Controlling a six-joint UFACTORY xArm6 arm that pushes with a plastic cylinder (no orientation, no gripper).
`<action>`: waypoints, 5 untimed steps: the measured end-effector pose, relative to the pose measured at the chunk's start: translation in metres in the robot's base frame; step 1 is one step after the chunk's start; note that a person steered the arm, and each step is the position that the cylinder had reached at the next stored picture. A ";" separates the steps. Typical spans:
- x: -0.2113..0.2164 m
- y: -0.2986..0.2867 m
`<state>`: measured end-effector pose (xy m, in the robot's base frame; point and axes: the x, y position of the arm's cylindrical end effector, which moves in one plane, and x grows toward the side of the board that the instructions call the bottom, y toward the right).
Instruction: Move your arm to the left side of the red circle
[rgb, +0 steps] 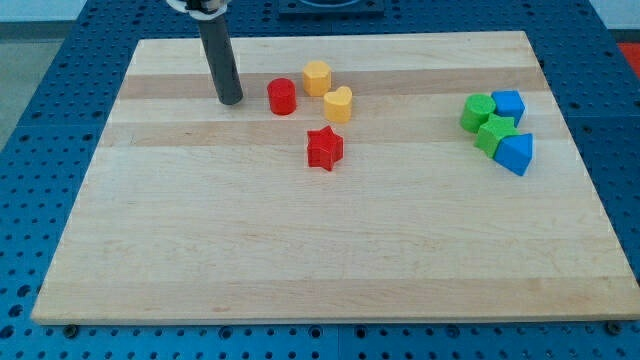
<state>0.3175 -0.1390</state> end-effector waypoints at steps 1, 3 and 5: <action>-0.001 0.008; -0.001 0.013; -0.001 0.025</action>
<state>0.3165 -0.1144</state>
